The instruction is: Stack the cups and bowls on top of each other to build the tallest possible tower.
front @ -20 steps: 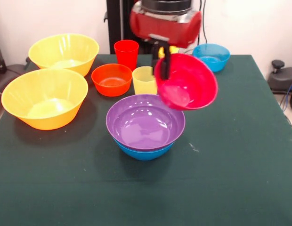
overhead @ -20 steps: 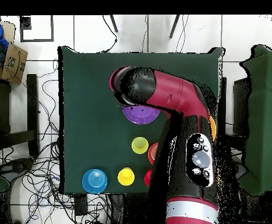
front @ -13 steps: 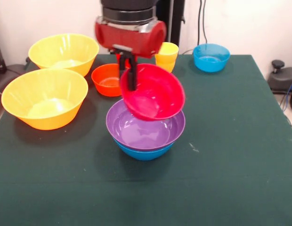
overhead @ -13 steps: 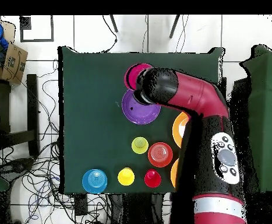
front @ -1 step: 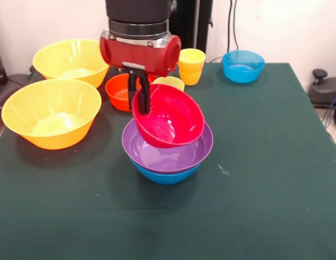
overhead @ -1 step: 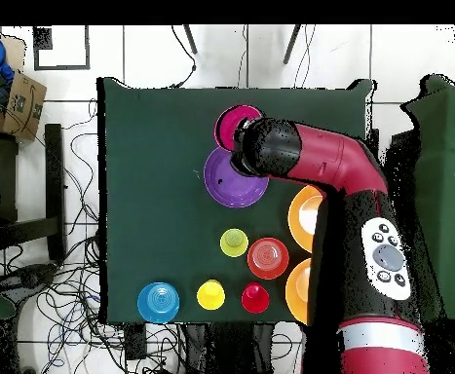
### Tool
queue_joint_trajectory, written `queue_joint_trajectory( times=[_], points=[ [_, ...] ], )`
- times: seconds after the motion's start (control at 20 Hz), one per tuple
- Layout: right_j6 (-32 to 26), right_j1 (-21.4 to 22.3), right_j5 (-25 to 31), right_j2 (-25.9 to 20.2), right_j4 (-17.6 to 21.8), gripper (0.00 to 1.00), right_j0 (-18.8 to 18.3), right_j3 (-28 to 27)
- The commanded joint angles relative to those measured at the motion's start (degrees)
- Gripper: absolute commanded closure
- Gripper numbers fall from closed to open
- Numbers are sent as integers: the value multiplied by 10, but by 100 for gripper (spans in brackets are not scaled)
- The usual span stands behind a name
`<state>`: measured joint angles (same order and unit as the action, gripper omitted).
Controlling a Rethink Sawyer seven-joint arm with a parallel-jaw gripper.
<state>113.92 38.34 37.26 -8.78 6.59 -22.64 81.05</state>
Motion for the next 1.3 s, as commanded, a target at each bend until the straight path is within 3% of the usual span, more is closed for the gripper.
queue_joint_trajectory(
  times=[0.05,0.55,1.3],
  points=[
    [-104,-18,0,-76,52,100,7,37],
    [-88,-41,-12,-70,93,100,7,30],
    [-57,-46,-30,-69,123,100,8,37]
  ],
)
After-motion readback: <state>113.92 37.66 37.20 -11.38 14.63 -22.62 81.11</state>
